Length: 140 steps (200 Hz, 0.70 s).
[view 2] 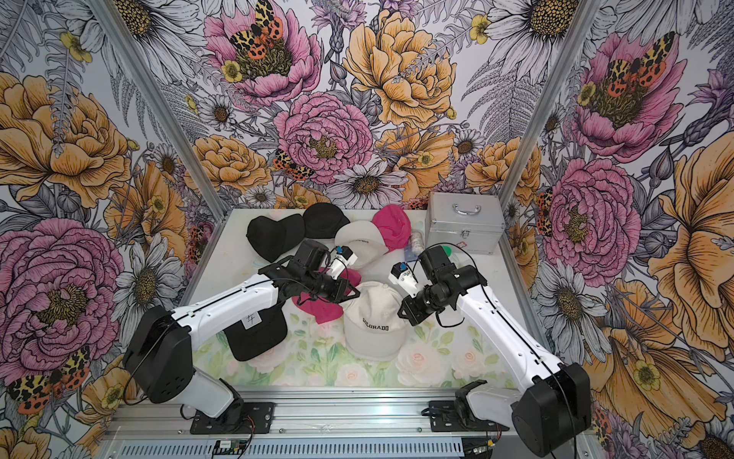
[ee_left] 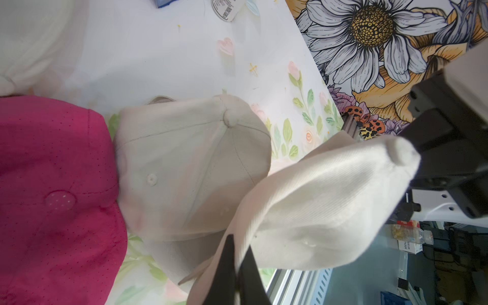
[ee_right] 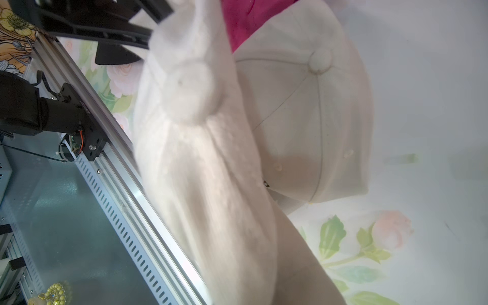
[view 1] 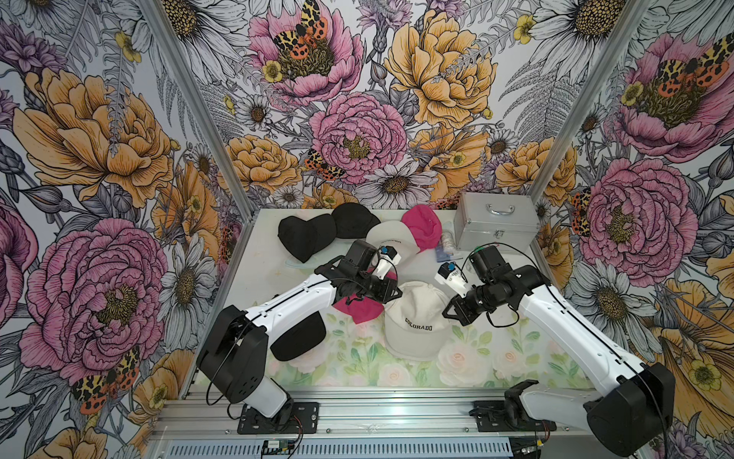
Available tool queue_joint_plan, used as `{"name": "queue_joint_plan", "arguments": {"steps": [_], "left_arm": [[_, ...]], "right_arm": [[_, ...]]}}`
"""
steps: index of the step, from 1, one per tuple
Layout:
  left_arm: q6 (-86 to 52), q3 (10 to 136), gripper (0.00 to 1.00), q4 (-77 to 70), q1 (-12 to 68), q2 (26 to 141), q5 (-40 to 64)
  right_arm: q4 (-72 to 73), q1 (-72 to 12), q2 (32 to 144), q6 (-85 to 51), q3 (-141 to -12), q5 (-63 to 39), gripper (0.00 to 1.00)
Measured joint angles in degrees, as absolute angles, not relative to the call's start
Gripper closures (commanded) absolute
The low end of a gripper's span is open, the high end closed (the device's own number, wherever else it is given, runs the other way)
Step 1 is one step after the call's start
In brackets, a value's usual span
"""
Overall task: Stack the baseball caps by color
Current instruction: Place the baseball cap on the baseball cap.
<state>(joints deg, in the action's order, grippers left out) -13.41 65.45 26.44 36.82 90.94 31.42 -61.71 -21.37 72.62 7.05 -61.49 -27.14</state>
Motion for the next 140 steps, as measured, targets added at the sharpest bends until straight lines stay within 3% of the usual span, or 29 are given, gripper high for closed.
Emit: {"name": "queue_joint_plan", "arguments": {"steps": [66, 97, 140], "left_arm": [[-11.73, 71.13, 1.0, 27.66, 37.47, 101.34, 29.06], [-10.55, 72.9, 0.96, 27.46, 37.12, 105.54, 25.93], [-10.07, 72.36, 0.65, 27.9, 36.93, 108.64, 19.79]], "right_arm": [[-59.92, -21.04, 83.68, 4.91, -62.28, -18.59, 0.92], [-56.71, -21.04, 86.3, 3.25, -63.94, -16.64, 0.81], [-51.0, -21.1, 88.49, -0.34, -64.42, -14.48, 0.59]]}}
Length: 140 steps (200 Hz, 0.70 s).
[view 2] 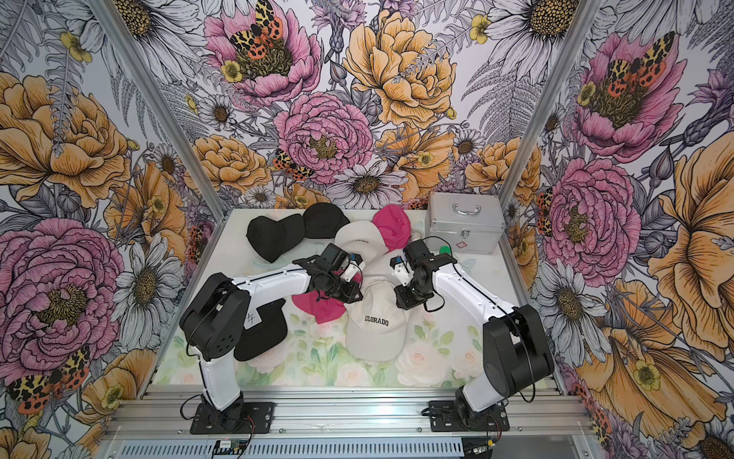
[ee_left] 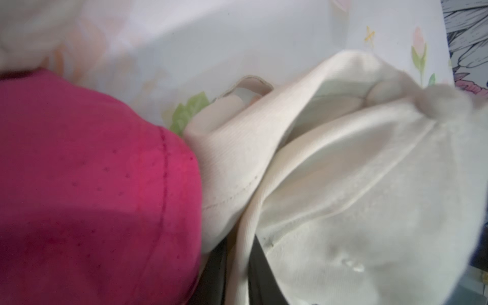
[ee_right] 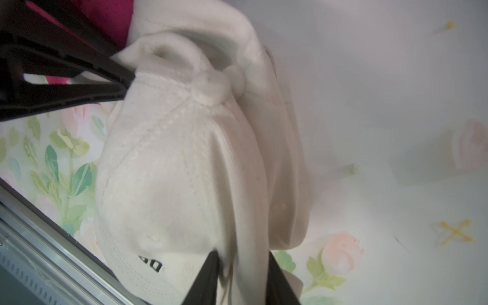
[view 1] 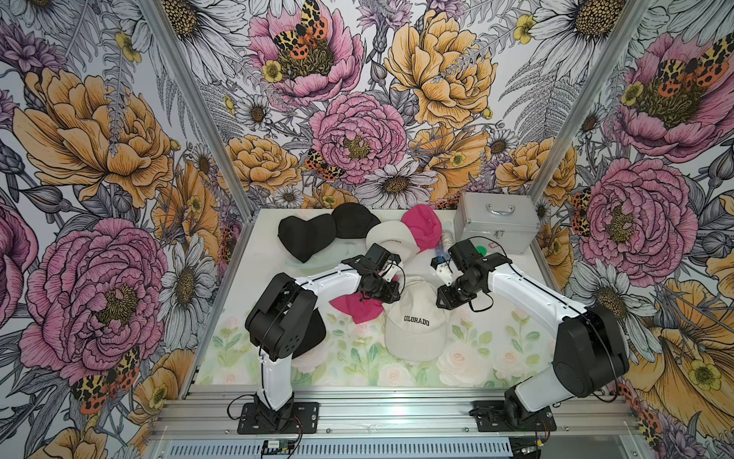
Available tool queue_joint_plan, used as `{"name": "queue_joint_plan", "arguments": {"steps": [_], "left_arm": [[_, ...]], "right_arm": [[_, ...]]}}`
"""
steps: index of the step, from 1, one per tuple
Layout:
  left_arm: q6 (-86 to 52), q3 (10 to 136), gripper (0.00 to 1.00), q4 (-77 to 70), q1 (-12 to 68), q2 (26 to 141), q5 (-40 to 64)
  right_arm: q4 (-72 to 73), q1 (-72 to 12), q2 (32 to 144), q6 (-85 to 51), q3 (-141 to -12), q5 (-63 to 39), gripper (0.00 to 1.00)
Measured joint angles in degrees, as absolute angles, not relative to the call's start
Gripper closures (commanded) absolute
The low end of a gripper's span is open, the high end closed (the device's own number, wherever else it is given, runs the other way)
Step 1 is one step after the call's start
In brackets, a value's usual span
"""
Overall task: Stack the baseball caps by color
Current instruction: Place the baseball cap on the baseball cap.
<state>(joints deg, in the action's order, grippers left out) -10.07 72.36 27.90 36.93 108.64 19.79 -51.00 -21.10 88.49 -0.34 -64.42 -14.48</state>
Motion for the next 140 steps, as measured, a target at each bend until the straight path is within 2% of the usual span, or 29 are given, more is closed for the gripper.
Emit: {"name": "queue_joint_plan", "arguments": {"steps": [12, 39, 44, 47, 50, 62, 77, 119, 140], "left_arm": [[-10.57, 72.31, 0.55, 28.14, 36.95, 108.51, 18.15], [-10.74, 72.2, 0.36, 28.6, 38.13, 106.24, 12.82], [-10.76, 72.2, 0.34, 28.71, 38.59, 105.47, 11.49], [-10.55, 72.2, 0.31, 28.71, 38.94, 104.86, 10.63], [-10.72, 72.2, 0.29, 28.71, 39.24, 104.4, 9.78], [-10.72, 72.2, 0.22, 28.69, 40.56, 102.08, 6.33], [-11.9, 71.96, 0.02, 28.47, 41.91, 98.94, 2.46], [-14.74, 68.58, 0.01, 26.48, 42.39, 89.86, -4.08], [-17.89, 67.79, 0.01, 25.19, 42.37, 88.01, -6.28]], "right_arm": [[-49.71, -21.1, 88.62, -1.21, -64.42, -12.53, 0.55], [-46.94, -21.1, 88.62, -3.9, -64.42, -6.44, 0.29], [-46.57, -21.17, 88.6, -4.56, -64.4, -5.23, 0.19], [-46.33, -21.23, 88.53, -5.17, -64.4, -4.51, 0.04], [-46.09, -21.32, 88.44, -5.43, -64.36, -3.92, 0.01], [-44.77, -21.61, 87.53, -6.55, -63.86, -1.69, 0.01], [-43.38, -22.0, 84.77, -8.03, -62.65, -0.08, 0.01], [-40.05, -22.46, 74.37, -15.7, -60.18, 1.26, 0.01], [-36.67, -22.13, 71.81, -20.69, -57.12, -1.32, 0.01]]}}
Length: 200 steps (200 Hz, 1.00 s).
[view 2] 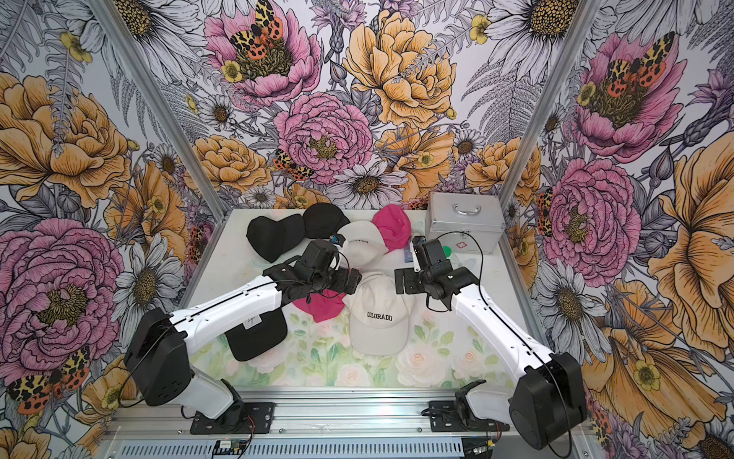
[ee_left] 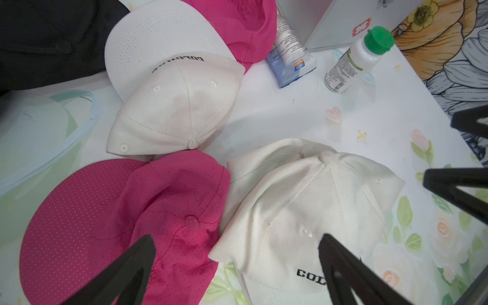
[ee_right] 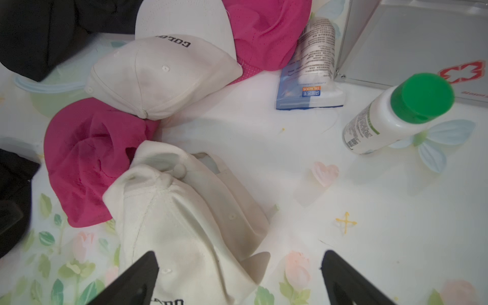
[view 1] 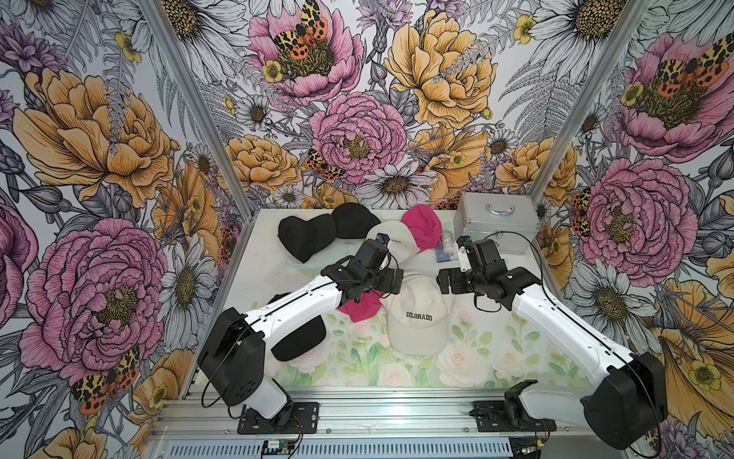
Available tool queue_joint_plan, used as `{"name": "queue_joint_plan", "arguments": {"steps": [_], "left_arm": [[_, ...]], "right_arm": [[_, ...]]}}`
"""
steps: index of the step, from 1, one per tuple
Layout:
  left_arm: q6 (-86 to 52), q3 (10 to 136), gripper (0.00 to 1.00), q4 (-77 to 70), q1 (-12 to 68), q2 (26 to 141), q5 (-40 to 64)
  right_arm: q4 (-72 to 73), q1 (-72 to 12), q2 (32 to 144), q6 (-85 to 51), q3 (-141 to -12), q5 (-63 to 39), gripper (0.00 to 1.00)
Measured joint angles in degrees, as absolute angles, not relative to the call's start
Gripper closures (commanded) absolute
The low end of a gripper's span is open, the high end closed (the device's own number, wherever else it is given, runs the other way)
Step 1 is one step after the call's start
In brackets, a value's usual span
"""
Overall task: Stack the baseball caps by color
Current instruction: Place the baseball cap on the baseball cap.
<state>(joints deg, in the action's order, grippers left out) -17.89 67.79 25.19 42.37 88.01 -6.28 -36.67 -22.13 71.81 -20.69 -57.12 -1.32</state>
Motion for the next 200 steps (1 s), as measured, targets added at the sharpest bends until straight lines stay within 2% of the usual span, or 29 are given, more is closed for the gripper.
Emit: {"name": "queue_joint_plan", "arguments": {"steps": [26, 66, 126, 153, 200], "left_arm": [[-24.62, 65.76, 0.01, 22.33, 40.95, 87.35, -6.39], [-31.62, 53.82, 0.01, 13.45, 35.79, 81.84, -1.28], [-31.97, 56.58, 0.01, 10.04, 47.81, 85.36, 1.78], [-34.2, 57.23, 0.01, 5.78, 49.15, 92.49, 6.59], [-37.69, 57.06, 0.01, 0.49, 47.0, 99.09, 9.15]], "right_arm": [[-32.86, -22.06, 70.32, -26.24, -51.66, -4.84, 0.01], [-27.73, -22.06, 63.61, -32.18, -44.88, -8.1, 0.01], [-16.43, -24.88, 60.05, -37.15, -38.63, -11.88, 0.01], [-10.37, -25.5, 61.8, -38.44, -38.17, -12.21, 0.01], [-0.51, -25.91, 72.62, -40.27, -37.69, -10.96, 0.02]]}}
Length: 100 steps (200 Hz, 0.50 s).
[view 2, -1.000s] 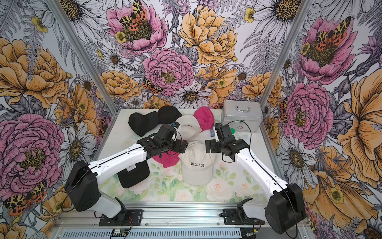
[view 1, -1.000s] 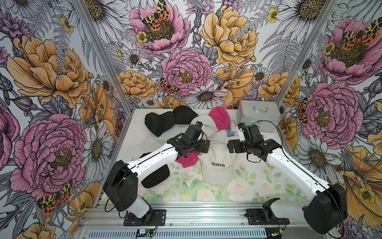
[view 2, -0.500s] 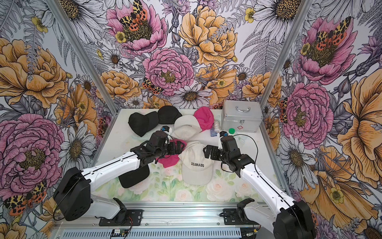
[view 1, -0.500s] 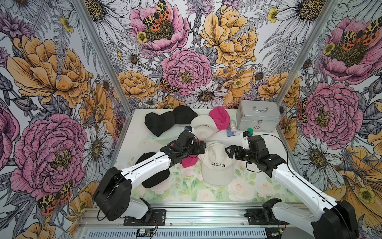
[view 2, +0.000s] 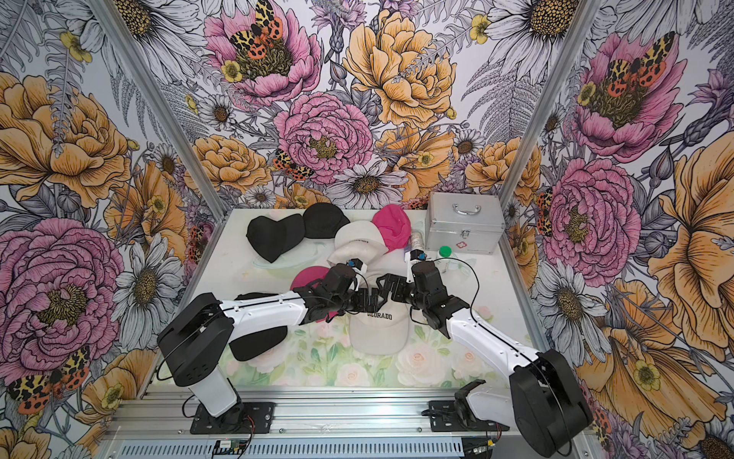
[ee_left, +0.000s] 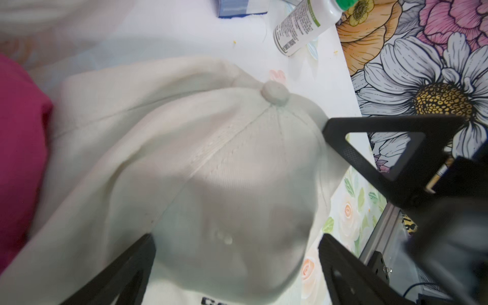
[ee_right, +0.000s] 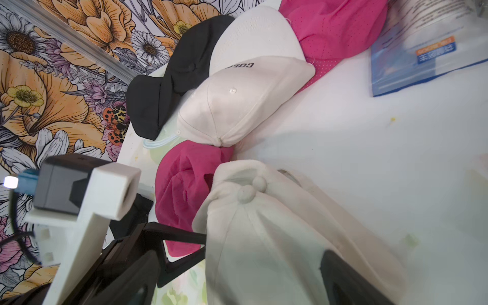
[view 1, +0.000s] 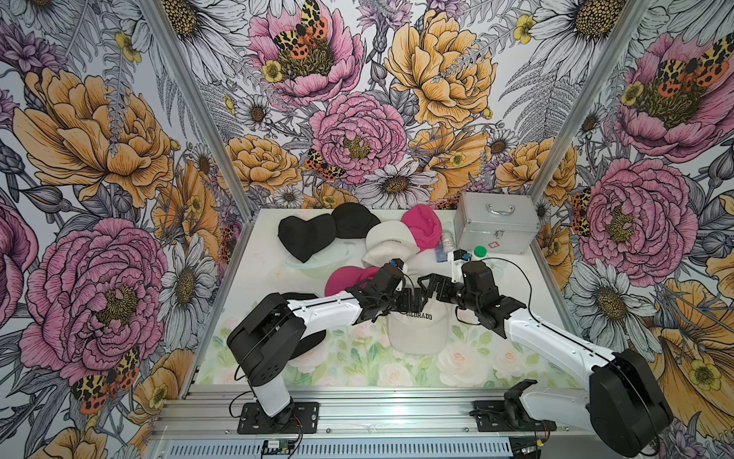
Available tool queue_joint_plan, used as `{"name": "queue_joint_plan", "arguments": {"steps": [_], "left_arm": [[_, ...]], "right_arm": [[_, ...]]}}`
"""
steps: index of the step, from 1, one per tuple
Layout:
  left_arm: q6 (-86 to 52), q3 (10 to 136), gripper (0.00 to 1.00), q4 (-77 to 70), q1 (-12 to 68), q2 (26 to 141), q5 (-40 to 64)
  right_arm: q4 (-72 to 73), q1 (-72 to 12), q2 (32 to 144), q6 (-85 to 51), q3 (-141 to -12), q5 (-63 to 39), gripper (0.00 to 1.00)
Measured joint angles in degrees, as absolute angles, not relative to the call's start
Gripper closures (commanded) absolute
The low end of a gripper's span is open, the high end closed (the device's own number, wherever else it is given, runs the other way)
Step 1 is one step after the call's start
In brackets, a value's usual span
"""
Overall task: Stack the baseball caps by color
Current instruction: Place the baseball cap on the baseball cap.
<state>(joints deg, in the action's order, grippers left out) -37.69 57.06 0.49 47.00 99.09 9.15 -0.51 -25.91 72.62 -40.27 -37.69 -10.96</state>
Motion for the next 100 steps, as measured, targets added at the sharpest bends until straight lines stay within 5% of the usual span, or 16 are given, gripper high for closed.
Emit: {"name": "queue_joint_plan", "arguments": {"steps": [47, 100], "left_arm": [[-40.69, 52.6, 0.01, -5.04, 45.76, 101.19, 9.67], [-41.89, 49.17, 0.01, -5.87, 43.18, 91.64, 8.14]], "right_arm": [[3.11, -25.98, 77.87, -40.99, -33.67, -9.8, 0.03], [3.29, -26.09, 71.77, -41.19, -33.47, -4.64, 0.01]]}}
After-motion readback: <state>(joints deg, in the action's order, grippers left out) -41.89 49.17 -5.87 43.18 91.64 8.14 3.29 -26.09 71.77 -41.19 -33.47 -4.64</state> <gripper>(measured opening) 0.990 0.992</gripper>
